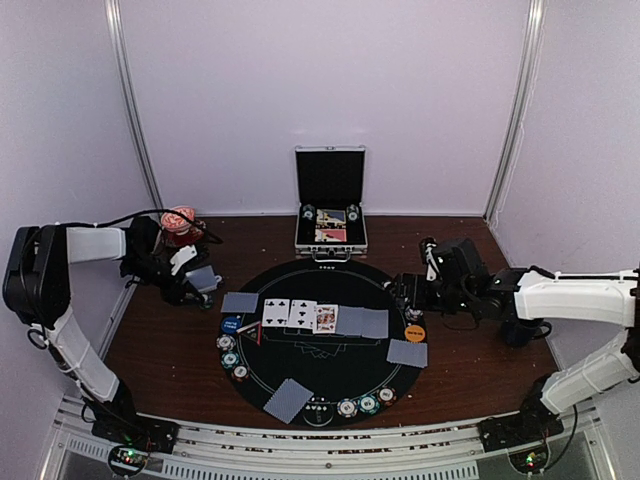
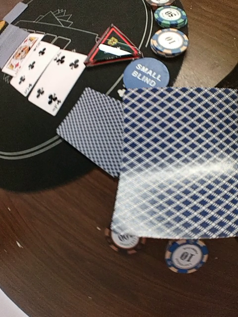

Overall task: Distribute texas hold em gaming equipment
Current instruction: Place the face-down deck piles on the poker table mat.

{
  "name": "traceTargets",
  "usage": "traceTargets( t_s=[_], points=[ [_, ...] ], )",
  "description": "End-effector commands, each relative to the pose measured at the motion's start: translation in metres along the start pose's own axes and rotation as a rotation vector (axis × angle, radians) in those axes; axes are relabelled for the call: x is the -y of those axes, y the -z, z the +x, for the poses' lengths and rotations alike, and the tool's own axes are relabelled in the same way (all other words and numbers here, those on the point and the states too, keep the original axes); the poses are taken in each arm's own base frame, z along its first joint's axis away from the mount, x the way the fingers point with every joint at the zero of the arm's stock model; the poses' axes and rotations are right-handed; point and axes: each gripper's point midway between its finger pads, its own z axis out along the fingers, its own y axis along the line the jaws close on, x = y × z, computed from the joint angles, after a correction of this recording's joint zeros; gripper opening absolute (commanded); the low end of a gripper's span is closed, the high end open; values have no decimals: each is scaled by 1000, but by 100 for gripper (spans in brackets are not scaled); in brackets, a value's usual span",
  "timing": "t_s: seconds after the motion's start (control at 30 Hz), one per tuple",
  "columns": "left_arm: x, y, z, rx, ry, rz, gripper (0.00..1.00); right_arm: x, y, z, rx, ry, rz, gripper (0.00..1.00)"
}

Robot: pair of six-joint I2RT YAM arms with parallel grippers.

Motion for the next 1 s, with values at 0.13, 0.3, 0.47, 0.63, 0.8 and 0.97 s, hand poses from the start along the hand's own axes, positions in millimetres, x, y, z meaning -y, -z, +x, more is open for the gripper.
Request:
traceTargets(
  t_s=[0.13, 0.3, 0.47, 0.63, 0.8, 0.97],
  points=[
    [-50, 28, 32, 21, 189, -114, 58, -31, 10, 6, -28, -26, -194, 100],
    [-66, 34, 56, -1, 272, -162, 60, -33, 34, -5, 38, -29, -234, 100],
    [-74, 33, 71, -21, 321, -192, 62, -32, 52, -11, 69, -21, -243, 100],
    [-77, 32, 76, -29, 344, -225, 62, -28, 60, -10, 70, 2, -233, 100],
    [-79, 30, 84, -48, 355, -256, 62, -28, 68, -10, 79, 16, -247, 100],
    [-79, 23, 93, -64, 362, -255, 62, -27, 74, -13, 107, 20, -254, 100]
  ],
)
